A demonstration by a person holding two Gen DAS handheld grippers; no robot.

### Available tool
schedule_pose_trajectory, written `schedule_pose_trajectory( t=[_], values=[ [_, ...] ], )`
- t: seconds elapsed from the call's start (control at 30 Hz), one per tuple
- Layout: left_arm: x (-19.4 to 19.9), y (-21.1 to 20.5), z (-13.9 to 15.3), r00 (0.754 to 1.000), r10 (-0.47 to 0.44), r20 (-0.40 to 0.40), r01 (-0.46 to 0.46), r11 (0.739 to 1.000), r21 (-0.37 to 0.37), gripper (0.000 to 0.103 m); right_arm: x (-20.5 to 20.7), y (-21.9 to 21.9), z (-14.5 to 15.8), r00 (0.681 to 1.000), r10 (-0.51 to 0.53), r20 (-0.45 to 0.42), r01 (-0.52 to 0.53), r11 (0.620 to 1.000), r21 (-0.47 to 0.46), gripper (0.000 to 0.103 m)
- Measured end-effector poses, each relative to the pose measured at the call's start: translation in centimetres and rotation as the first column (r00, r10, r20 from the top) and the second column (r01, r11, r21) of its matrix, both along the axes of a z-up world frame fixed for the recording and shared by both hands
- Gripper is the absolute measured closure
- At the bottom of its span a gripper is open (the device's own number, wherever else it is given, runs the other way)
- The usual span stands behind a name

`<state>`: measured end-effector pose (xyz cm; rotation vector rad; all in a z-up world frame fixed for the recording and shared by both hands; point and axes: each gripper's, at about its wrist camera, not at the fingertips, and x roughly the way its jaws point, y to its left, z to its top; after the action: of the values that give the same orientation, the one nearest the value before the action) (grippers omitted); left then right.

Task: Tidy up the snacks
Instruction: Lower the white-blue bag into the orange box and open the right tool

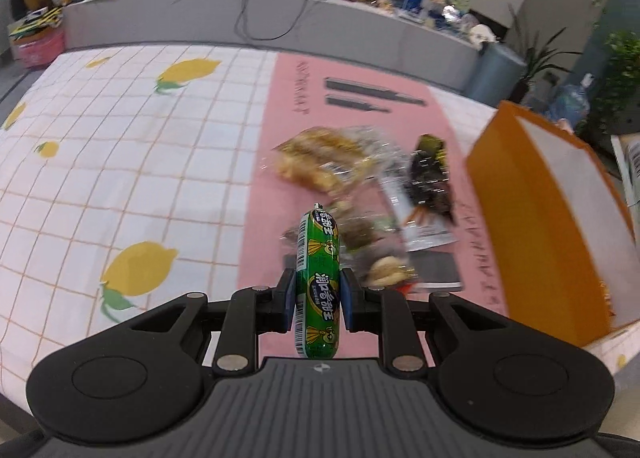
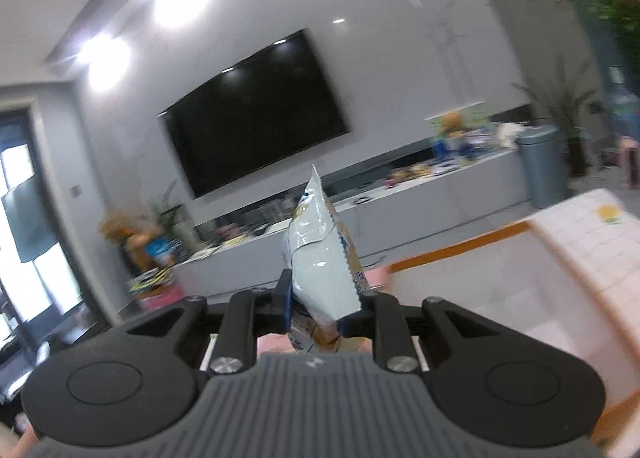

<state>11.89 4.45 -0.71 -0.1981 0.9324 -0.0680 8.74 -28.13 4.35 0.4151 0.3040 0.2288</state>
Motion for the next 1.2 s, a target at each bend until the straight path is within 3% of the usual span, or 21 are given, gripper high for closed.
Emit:
schedule_pose_trajectory(
  t=[0.2,0.37,0.6,0.87,0.9,1.0,1.1,1.2],
  values=[
    [-0.5,-1.4,0.8,0.999,-0.048,0.017,0.049,0.998,-0.037,0.078,1.4,-5.0,-2.6,0.979,-0.132,-0.158,0.139,0.989,0.039,0.085],
    [-0.8,-2.5,0.7,0.997,-0.072,0.013,0.073,0.997,-0.035,0.078,3.8,-6.1,-5.2,0.956,-0.129,-0.264,0.186,0.962,0.202,0.085],
    [-0.8,-2.7,0.1,0.997,-0.083,-0.004,0.083,0.996,-0.031,0.078,8.0,-4.0,-6.7,0.91,-0.174,-0.377,0.22,0.972,0.081,0.085],
    [-0.7,-2.8,-0.1,0.996,-0.083,-0.011,0.083,0.996,-0.026,0.078,10.0,-5.8,-7.9,0.879,-0.154,-0.452,0.259,0.949,0.18,0.083],
    [-0.7,-2.9,-0.2,0.996,-0.085,-0.012,0.084,0.996,-0.026,0.078,10.2,-6.2,-7.9,0.874,-0.156,-0.461,0.265,0.947,0.182,0.078],
    [-0.8,-3.0,-0.2,0.996,-0.089,-0.013,0.089,0.996,-0.022,0.078,9.8,-6.6,-8.0,0.834,-0.161,-0.528,0.304,0.932,0.196,0.026],
    [-1.0,-3.3,0.0,0.995,-0.095,-0.006,0.095,0.995,-0.011,0.078,8.5,-6.4,-7.0,0.819,-0.257,-0.512,0.354,0.93,0.101,0.027],
    [-1.0,-3.5,0.1,0.995,-0.099,-0.002,0.099,0.995,-0.015,0.078,7.3,-5.7,-6.0,0.833,-0.273,-0.482,0.331,0.943,0.038,0.03]
  ],
)
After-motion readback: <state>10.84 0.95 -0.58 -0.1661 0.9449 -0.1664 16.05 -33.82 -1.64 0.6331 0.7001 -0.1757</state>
